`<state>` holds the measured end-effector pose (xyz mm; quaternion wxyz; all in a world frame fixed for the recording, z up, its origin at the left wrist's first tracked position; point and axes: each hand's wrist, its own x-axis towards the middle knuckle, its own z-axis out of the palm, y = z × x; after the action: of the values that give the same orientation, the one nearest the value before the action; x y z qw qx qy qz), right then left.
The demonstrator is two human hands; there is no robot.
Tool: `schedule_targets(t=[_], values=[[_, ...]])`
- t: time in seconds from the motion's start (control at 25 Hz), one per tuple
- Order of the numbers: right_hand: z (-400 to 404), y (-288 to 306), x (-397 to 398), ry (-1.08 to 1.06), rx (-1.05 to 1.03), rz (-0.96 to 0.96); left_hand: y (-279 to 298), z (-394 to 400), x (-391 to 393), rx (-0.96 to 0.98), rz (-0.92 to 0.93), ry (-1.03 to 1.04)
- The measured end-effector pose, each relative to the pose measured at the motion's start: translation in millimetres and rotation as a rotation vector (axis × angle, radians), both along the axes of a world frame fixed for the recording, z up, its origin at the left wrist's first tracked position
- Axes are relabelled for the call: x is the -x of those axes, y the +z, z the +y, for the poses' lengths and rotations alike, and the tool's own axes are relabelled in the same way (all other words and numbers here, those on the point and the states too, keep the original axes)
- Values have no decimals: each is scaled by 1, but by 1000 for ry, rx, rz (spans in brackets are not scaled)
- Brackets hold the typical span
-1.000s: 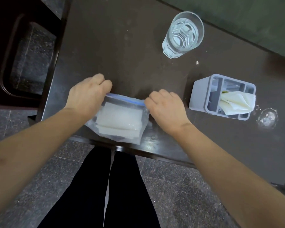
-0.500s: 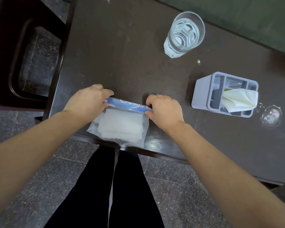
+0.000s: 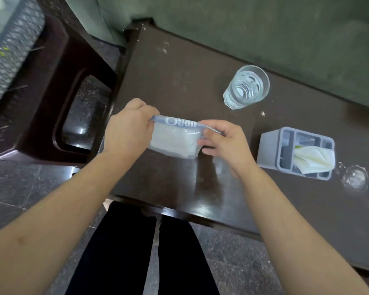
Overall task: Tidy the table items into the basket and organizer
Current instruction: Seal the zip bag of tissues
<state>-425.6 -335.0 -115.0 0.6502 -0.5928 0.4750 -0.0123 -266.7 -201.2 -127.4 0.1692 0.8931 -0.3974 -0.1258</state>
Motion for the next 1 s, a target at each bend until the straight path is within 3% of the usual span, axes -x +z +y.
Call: schedule_targets(t=[0.12,0.32,0.52,0.68,0.88,1.0], values=[[15,12,-33,-81,175,-77,23,14,-26,91,-21,11],[62,57,-109,-73,437,-260,77,58,-97,74,-147,45],[133,82,-194,213,840,-372,118,122,-170,130,-97,320],[204,79,-248,504,1272,-343,113,189,-223,35,-128,452],[272,58,-295,828,1298,-248,80,249,-261,-134,-42,481],[291,63,-311,1096,1203,-109,60,264,-270,-457,-6,459]])
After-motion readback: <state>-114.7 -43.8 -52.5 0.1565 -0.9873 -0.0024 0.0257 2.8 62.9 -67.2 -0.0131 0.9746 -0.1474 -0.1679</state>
